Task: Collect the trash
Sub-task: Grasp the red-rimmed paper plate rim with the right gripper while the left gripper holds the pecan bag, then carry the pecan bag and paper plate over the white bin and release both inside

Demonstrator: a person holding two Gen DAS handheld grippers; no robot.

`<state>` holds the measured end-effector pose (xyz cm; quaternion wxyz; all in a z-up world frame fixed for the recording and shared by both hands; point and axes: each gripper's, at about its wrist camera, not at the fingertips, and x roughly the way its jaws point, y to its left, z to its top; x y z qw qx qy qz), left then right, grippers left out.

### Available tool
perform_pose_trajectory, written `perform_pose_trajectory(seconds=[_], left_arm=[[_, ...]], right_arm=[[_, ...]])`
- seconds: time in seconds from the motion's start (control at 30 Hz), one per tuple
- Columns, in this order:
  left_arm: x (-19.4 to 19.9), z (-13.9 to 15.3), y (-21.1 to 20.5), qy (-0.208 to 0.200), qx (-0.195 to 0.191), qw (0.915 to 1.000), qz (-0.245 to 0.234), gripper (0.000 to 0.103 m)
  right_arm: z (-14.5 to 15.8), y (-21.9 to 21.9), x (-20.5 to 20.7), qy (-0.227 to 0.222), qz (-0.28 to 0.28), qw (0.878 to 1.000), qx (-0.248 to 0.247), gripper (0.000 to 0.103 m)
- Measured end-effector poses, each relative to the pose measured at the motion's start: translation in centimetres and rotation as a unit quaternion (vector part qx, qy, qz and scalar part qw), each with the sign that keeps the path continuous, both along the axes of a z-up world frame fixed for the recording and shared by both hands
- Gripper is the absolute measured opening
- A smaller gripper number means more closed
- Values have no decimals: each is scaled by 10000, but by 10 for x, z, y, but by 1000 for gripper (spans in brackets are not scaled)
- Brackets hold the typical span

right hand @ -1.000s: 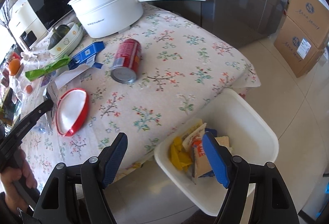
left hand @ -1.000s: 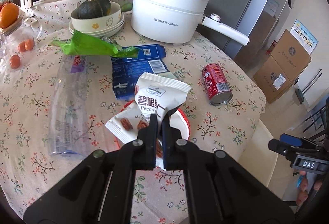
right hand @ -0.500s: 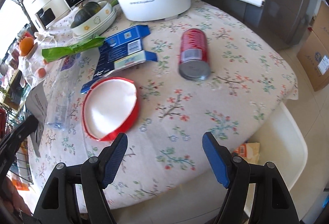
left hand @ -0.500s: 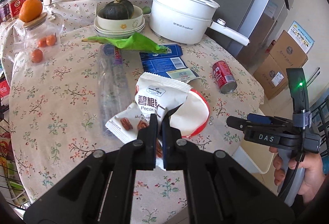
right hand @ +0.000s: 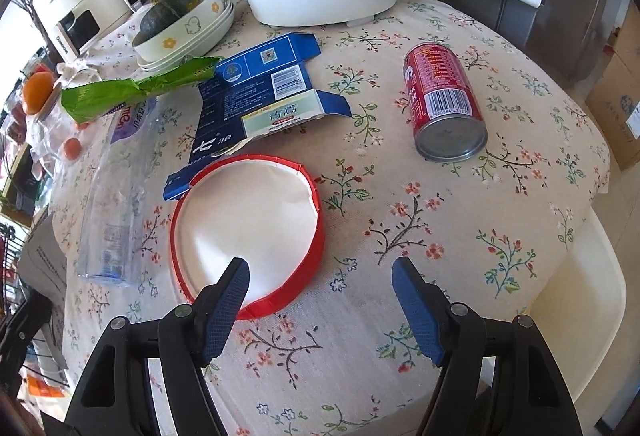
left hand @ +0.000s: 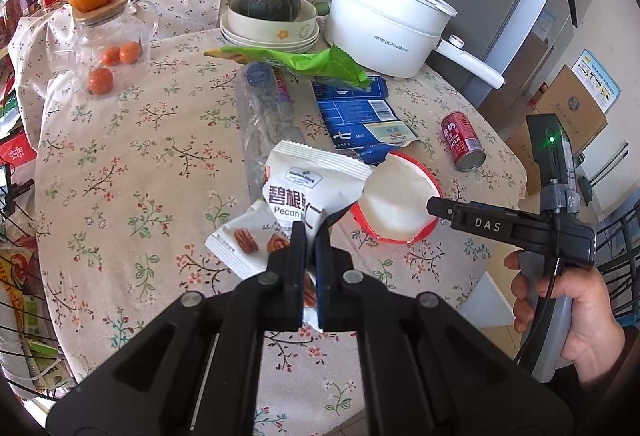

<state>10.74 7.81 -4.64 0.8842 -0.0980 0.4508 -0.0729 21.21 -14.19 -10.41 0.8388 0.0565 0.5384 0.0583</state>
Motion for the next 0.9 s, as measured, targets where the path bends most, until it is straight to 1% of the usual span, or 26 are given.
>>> perform_pose_trajectory(seconds=[0.1,0.17,0.27,0.3,0.33,0.37,0.4,0.47,0.53,0.67,0.9], left_arm=[[-1,-1,2,13,0,10000,11,5],[-2,-1,3,27,11,10000,6,5],[-3,-3,3,47,21,10000,-8,5],[-3,-3,2,53,30,10000,-10,5],[-4,-4,2,57,38,10000,-13,5],[-4,-4,2,62,42,10000,-16,5],[-4,-4,1,66,38,10000,-18,5],[-4,-4,1,68,30,10000,-23,5],[-4,-2,0,48,37,10000,-30,5],[-5,-1,-1,30,23,10000,-27,5],[-5,3,-1,-8,5,10000,-24,5]], right_arm=[[-7,7,3,82,77,9999,-97,65],[-13,10,3,167,102,9997,-151,54],[-16,10,3,210,106,9997,-57,45],[-15,11,3,219,147,9997,-23,41],[-15,12,2,220,216,9995,20,30],[-14,14,2,223,283,9994,6,24],[-13,16,1,207,327,9992,-65,23],[-12,17,0,191,415,9989,-112,13],[-10,16,-2,197,460,9986,-155,6],[-2,14,-8,61,541,9980,-319,4],[15,8,-14,-170,584,9976,-330,4]])
